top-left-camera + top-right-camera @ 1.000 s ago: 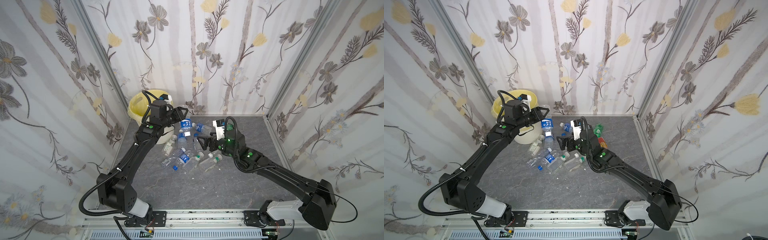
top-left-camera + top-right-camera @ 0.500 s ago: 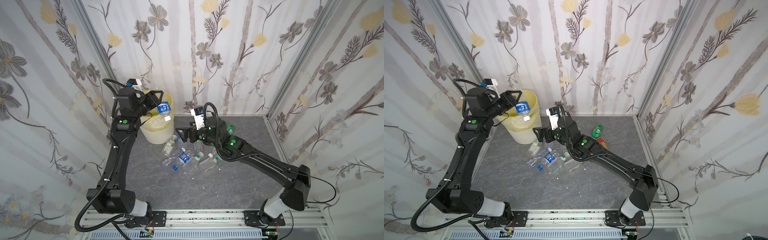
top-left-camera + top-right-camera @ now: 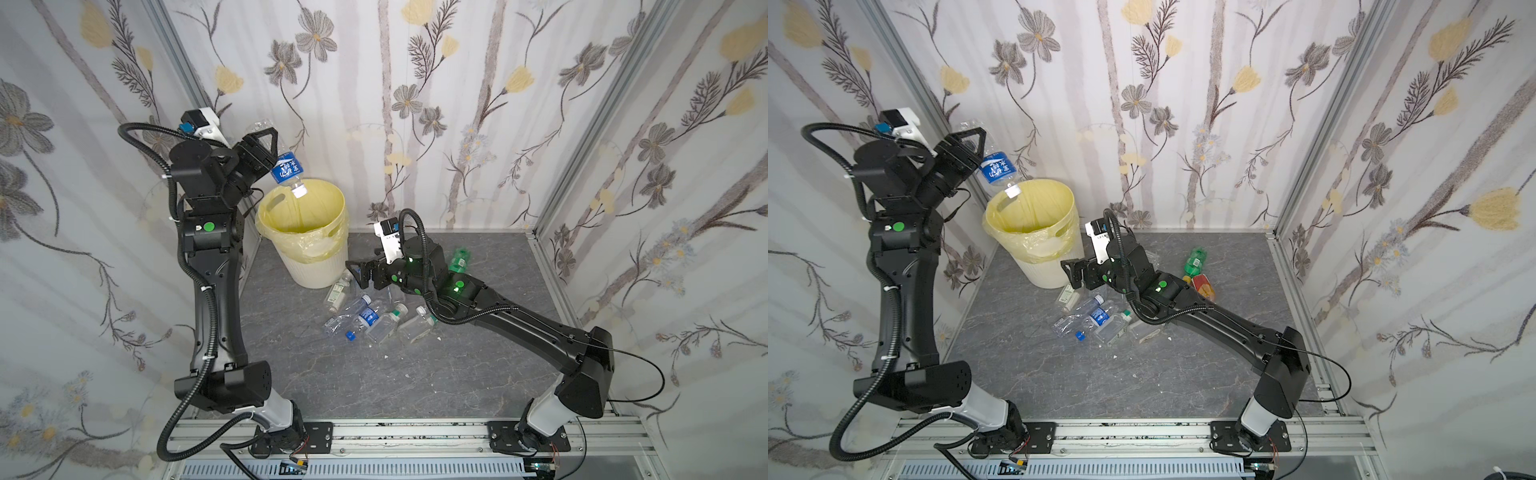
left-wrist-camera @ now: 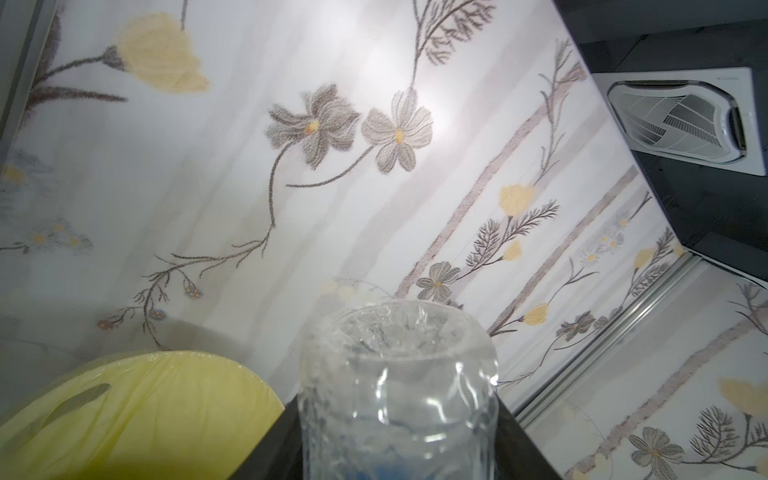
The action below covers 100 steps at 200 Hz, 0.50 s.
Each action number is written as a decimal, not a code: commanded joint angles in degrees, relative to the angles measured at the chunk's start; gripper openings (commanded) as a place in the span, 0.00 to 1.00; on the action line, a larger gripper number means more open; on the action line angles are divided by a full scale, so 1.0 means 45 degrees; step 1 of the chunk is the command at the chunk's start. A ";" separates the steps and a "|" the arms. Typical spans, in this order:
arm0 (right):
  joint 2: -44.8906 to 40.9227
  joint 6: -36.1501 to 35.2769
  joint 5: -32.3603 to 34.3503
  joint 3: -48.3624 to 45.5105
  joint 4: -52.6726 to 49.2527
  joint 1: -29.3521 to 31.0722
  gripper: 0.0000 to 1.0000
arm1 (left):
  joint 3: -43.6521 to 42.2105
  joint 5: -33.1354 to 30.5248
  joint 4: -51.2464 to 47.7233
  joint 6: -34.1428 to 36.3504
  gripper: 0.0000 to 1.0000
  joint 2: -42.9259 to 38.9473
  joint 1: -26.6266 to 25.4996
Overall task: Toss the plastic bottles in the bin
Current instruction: 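Open the left gripper over the bin to drop the water bottle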
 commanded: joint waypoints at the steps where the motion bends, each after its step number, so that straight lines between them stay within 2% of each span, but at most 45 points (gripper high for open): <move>1: -0.0051 0.0211 0.0082 -0.0237 0.0236 0.0013 1.00 | -0.0470 0.0969 -0.0426 -0.1264 0.79 0.1712 0.0469; 7: -0.0113 0.0228 0.0072 -0.0338 0.0275 0.0028 1.00 | -0.0362 0.1521 -0.0439 -0.1574 0.90 0.2248 0.0639; 19: -0.0235 0.0263 0.0094 -0.0586 0.0311 0.0032 1.00 | -0.0328 0.1918 -0.0492 -0.1882 1.00 0.2653 0.0750; 49: -0.0570 0.0292 0.0330 -0.1234 0.0539 0.0032 1.00 | -0.0768 0.1075 -0.0485 -0.0789 1.00 0.1473 0.0111; 100: -0.0686 0.0418 0.0592 -0.1782 0.0618 0.0031 1.00 | -0.2390 0.0400 -0.0485 0.0061 1.00 -0.0226 -0.0826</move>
